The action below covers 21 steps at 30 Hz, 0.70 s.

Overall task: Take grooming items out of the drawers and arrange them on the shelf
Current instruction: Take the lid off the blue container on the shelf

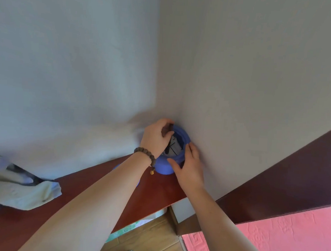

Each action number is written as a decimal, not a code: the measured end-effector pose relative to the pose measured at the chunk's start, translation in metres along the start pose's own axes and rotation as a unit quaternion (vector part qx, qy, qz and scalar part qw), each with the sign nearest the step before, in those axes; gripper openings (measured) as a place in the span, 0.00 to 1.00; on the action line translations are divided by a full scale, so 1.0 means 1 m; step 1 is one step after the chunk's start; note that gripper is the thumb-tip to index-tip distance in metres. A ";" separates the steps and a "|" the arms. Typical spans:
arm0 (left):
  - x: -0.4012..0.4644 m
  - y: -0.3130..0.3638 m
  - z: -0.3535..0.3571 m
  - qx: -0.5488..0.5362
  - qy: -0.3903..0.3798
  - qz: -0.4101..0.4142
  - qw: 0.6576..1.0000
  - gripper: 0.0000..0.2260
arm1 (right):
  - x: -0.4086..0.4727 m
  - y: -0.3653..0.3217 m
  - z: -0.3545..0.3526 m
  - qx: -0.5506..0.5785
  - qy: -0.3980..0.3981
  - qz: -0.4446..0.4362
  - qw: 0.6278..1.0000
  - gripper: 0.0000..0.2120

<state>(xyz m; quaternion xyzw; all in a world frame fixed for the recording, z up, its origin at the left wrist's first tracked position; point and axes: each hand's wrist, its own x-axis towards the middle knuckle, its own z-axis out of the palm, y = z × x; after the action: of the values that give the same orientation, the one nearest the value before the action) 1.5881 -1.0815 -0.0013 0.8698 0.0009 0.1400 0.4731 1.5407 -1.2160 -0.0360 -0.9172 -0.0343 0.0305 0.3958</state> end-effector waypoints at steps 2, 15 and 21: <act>0.001 0.011 -0.011 -0.007 0.037 0.002 0.999 0.12 | 0.000 -0.002 -0.002 -0.004 -0.005 0.003 1.000 0.38; -0.057 0.018 -0.120 0.001 0.186 -0.055 0.981 0.11 | -0.002 -0.036 -0.007 -0.056 0.005 -0.107 0.993 0.31; -0.133 -0.020 -0.170 0.057 0.234 -0.158 0.958 0.10 | -0.034 -0.075 0.043 -0.025 -0.083 -0.175 0.981 0.29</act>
<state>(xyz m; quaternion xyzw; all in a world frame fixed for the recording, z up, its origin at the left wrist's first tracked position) 1.4209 -0.9486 0.0374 0.8272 0.2565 0.2627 0.4254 1.4999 -1.1364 -0.0098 -0.9011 -0.2277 0.0356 0.3674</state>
